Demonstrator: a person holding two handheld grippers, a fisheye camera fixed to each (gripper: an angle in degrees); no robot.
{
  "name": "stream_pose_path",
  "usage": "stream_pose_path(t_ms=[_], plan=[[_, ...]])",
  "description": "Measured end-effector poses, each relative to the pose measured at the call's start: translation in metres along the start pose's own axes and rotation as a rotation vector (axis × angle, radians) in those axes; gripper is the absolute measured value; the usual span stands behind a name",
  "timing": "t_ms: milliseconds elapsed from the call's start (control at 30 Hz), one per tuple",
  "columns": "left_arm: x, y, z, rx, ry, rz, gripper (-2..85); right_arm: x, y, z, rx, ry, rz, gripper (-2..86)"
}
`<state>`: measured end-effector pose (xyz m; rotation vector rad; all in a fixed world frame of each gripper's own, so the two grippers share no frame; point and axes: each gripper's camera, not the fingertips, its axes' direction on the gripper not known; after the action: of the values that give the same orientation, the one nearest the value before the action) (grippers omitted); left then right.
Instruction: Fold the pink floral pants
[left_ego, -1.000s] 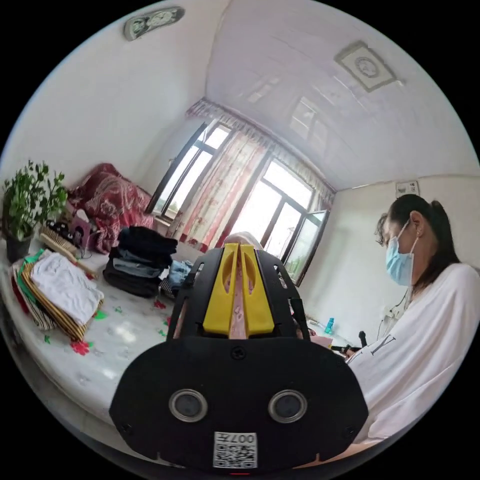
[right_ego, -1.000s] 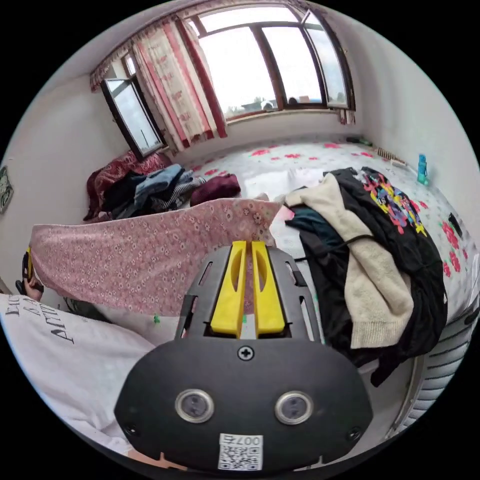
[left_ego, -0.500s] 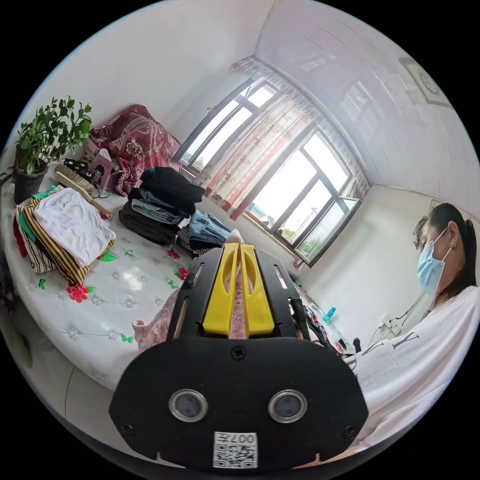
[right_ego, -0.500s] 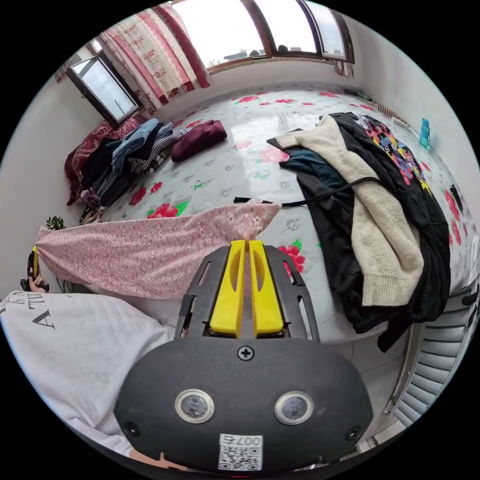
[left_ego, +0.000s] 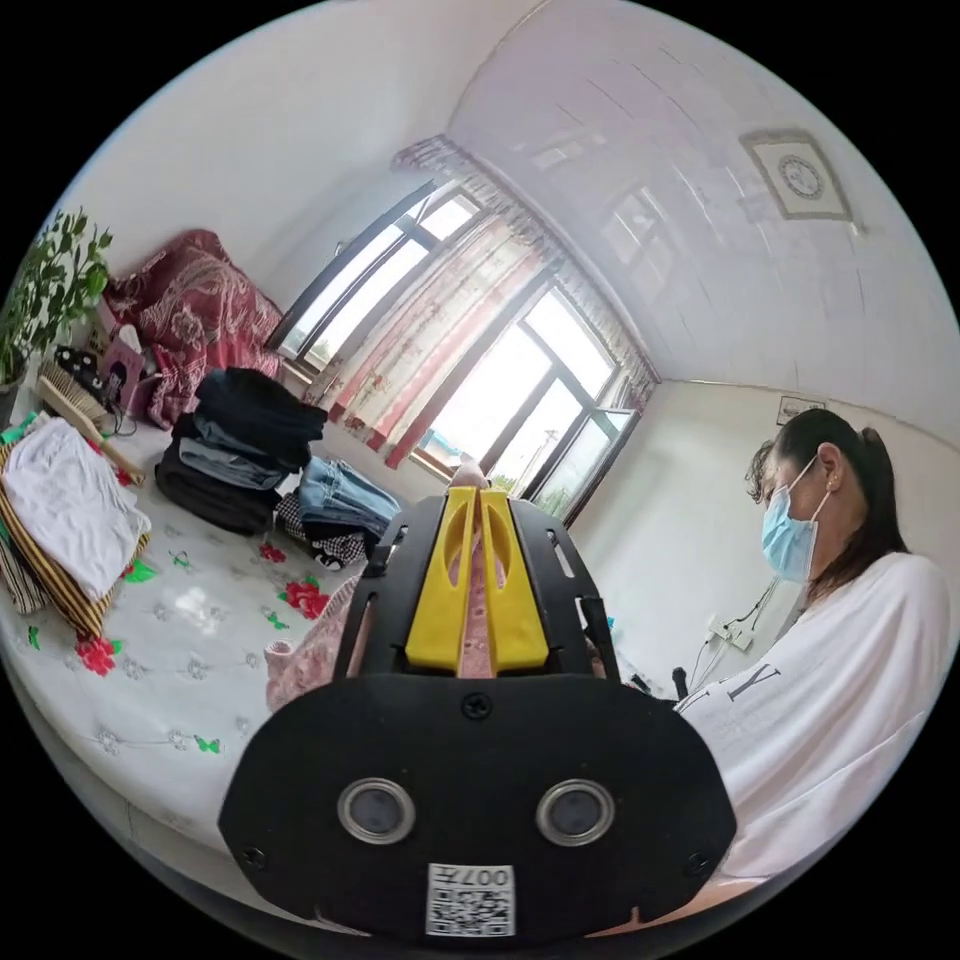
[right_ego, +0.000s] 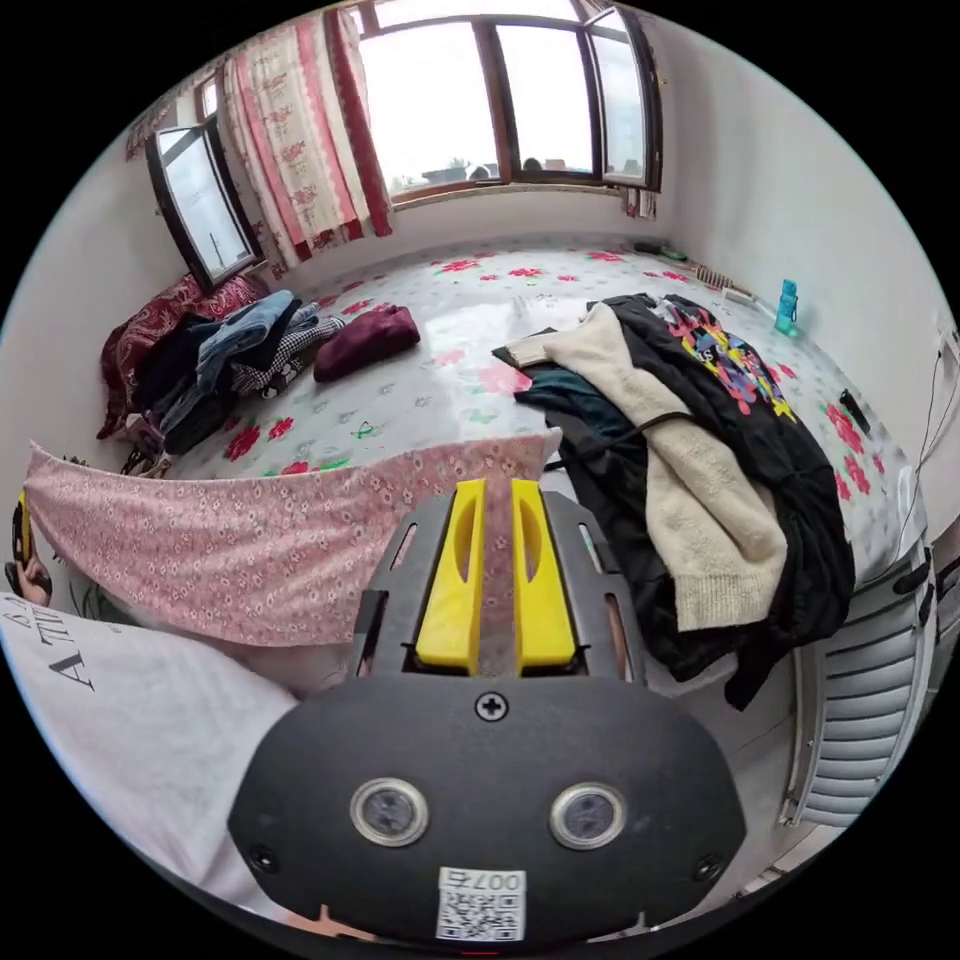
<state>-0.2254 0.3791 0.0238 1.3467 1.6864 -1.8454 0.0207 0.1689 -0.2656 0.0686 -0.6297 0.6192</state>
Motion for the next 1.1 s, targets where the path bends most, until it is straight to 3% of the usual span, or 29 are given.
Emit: stream_pose_path(t_ms=[167, 433, 500, 533, 633, 833, 1100], plan=[[-0.001, 0.013, 0.019, -0.145, -0.09, 0.007, -1.0, -0.021, 0.007, 0.046, -0.073, 0.003, -0.055, 4.5], [0.002, 0.008, 0.023, -0.115, -0.076, 0.022, -1.0, -0.064, -0.018, 0.174, -0.383, -0.054, -0.137, 7.5], [0.002, 0.009, 0.023, -0.116, -0.088, 0.019, -1.0, -0.072, -0.013, 0.202, -0.474, 0.01, -0.14, 6.0], [0.002, 0.009, 0.022, -0.115, -0.095, 0.017, -1.0, -0.079, -0.01, 0.197, -0.385, 0.073, -0.179, 4.4], [0.004, 0.009, 0.017, -0.107, -0.127, 0.019, -1.0, -0.084, -0.011, 0.195, -0.412, 0.097, -0.202, 0.9], [0.005, 0.008, 0.005, -0.073, -0.202, 0.017, -1.0, -0.042, -0.017, 0.076, -0.023, -0.062, -0.03, -0.1], [0.037, -0.017, 0.02, 0.022, -0.175, 0.178, -1.0, -0.024, -0.014, -0.111, 0.57, 0.04, 0.048, -0.3]])
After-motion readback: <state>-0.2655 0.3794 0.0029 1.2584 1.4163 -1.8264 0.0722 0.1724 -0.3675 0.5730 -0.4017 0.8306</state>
